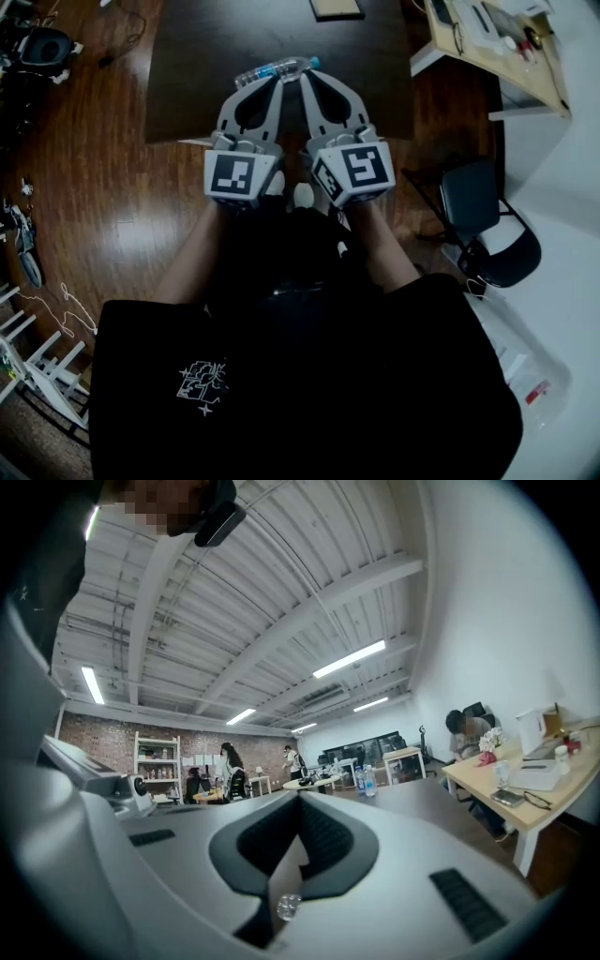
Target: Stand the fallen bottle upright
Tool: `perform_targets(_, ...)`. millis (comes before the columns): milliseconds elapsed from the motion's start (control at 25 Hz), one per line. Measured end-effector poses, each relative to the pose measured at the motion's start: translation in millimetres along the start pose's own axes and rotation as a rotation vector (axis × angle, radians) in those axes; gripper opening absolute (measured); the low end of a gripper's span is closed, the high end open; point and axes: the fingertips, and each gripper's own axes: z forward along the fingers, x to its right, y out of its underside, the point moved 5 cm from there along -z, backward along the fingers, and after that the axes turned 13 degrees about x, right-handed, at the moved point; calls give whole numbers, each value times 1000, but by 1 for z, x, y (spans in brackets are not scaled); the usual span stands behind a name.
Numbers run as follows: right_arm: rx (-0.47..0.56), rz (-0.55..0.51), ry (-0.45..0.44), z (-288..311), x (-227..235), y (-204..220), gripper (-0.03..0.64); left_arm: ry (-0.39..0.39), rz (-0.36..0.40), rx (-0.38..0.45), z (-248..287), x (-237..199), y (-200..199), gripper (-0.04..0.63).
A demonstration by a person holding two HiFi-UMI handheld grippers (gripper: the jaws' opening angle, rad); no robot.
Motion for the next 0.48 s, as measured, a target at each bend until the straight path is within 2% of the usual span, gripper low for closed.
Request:
perform_targets(360, 4, -34, 62, 17, 18, 12, 14, 22, 47, -48, 15, -17, 20, 0)
perform_targets(480, 11, -56, 72, 27, 26, 18, 14, 66, 111, -77, 29, -25, 38, -2)
